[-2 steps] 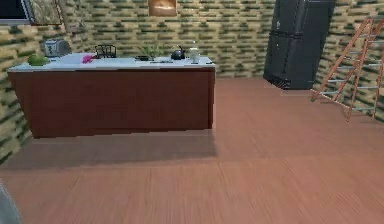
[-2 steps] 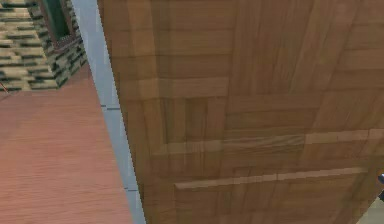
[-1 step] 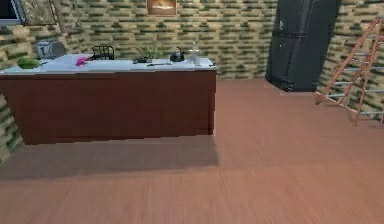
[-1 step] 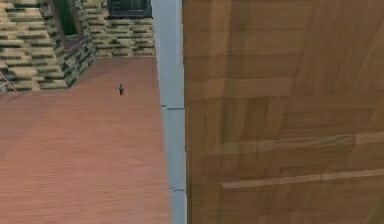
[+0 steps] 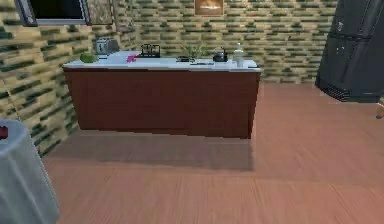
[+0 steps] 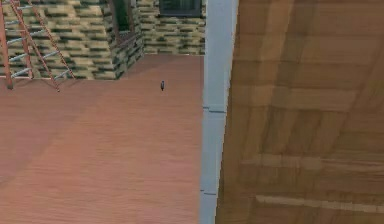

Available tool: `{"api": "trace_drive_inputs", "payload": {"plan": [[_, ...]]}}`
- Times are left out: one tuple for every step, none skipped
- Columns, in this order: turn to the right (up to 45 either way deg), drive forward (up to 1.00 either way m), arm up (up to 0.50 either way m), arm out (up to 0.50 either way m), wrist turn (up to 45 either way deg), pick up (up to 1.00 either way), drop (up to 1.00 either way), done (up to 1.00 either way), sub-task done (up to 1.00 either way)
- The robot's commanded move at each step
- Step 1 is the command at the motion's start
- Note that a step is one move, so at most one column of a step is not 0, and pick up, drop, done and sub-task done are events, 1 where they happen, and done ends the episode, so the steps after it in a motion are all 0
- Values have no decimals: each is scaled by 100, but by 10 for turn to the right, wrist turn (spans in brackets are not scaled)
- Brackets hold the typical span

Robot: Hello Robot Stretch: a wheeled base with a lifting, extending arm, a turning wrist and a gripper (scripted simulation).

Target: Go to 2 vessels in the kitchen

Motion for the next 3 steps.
{"api": "trace_drive_inputs", "payload": {"plan": [[0,100,0,0,0,0,0,0,0],[-30,0,0,0,0,0,0,0,0],[0,95,0,0,0,0,0,0,0]]}}
